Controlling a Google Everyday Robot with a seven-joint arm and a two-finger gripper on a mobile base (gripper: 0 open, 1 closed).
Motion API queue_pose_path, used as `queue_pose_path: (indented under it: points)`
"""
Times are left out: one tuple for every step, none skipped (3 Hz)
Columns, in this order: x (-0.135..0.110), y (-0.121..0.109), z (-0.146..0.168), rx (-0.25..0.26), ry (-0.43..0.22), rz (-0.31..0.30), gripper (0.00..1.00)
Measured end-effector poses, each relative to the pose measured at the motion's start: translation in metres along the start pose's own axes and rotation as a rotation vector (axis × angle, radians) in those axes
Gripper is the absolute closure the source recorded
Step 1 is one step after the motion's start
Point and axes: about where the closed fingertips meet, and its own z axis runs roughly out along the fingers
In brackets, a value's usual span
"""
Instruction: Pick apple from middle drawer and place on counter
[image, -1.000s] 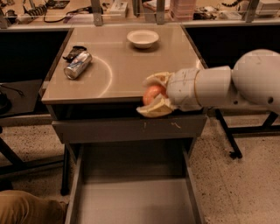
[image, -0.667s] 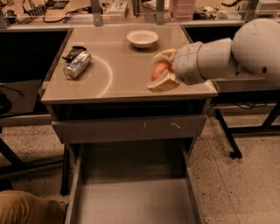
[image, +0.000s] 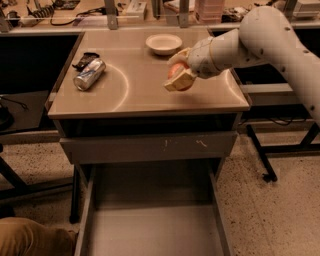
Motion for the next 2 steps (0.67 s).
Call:
queue_pose_path:
  points:
    - [0.008, -0.013, 0.033, -0.102, -0.034, 0.076, 1.0]
    - [0.011, -0.025, 0.056, -0.148, -0.065, 0.134, 1.0]
